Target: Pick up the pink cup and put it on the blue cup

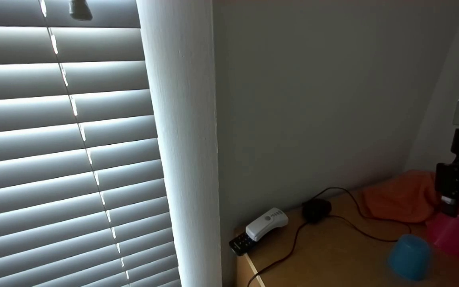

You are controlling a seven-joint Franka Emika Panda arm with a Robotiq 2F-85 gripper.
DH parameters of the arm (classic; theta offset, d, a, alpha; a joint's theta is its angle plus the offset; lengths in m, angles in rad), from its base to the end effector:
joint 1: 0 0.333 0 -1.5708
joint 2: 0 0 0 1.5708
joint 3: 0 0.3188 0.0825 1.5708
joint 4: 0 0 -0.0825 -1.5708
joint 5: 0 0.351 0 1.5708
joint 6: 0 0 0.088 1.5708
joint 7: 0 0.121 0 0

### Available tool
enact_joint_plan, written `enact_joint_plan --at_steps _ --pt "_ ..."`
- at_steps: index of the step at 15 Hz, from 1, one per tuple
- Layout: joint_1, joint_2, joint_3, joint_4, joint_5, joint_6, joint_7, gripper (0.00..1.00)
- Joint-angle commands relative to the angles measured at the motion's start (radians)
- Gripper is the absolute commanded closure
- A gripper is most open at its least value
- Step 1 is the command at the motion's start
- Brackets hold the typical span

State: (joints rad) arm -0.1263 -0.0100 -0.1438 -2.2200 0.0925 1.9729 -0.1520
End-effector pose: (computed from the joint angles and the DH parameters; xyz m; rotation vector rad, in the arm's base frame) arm 0.4525 -0.1180 0.3714 -2.9847 0.2457 0.3231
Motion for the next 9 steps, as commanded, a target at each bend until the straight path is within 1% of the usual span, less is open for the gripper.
enact_joint_plan --at_steps 1,5,9 --pt "0.008 0.081 0.016 0.046 -0.039 0.008 -0.031 0.6" --pt "0.019 0.127 0.039 0.071 -0.092 0.064 -0.048 0.6" --pt "0.023 0.167 0.055 0.089 -0.098 0.115 -0.072 0.6"
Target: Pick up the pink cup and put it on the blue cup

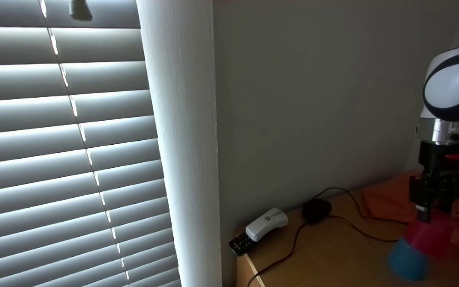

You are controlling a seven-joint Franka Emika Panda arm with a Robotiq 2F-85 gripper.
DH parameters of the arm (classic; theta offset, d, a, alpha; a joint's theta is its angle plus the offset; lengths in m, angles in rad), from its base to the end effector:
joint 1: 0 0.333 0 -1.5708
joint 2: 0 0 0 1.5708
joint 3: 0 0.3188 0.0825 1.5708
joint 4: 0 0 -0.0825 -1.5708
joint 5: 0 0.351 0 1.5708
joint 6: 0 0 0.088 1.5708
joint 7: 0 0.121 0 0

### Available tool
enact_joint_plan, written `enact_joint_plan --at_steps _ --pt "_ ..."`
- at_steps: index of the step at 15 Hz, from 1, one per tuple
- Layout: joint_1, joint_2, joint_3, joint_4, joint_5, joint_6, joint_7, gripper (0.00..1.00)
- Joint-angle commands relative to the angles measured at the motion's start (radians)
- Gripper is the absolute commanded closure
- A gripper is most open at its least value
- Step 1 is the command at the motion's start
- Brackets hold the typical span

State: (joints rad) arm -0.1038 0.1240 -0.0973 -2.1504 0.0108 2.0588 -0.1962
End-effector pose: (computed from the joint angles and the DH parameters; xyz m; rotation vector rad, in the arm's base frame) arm 0.4925 -0.0992 0.3382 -3.0849 0.0178 0.3273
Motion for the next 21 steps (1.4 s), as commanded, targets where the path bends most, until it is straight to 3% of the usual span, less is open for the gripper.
enact_joint_plan --at_steps 1,5,6,8,18,19,21 --pt "0.001 0.042 0.01 0.025 -0.017 0.032 -0.03 0.6" --pt "0.001 0.078 0.013 0.039 -0.027 0.047 -0.033 0.6" --pt "-0.001 0.085 0.014 0.044 -0.022 0.043 -0.036 0.1" --pt "-0.003 0.08 0.013 0.043 -0.013 0.04 -0.027 0.03" --pt "-0.025 -0.165 -0.011 -0.03 0.002 -0.002 -0.052 0.0" --pt "-0.015 -0.087 -0.005 0.023 -0.002 0.013 -0.042 0.0" --pt "-0.018 -0.133 -0.012 0.01 -0.002 0.002 -0.041 0.0"
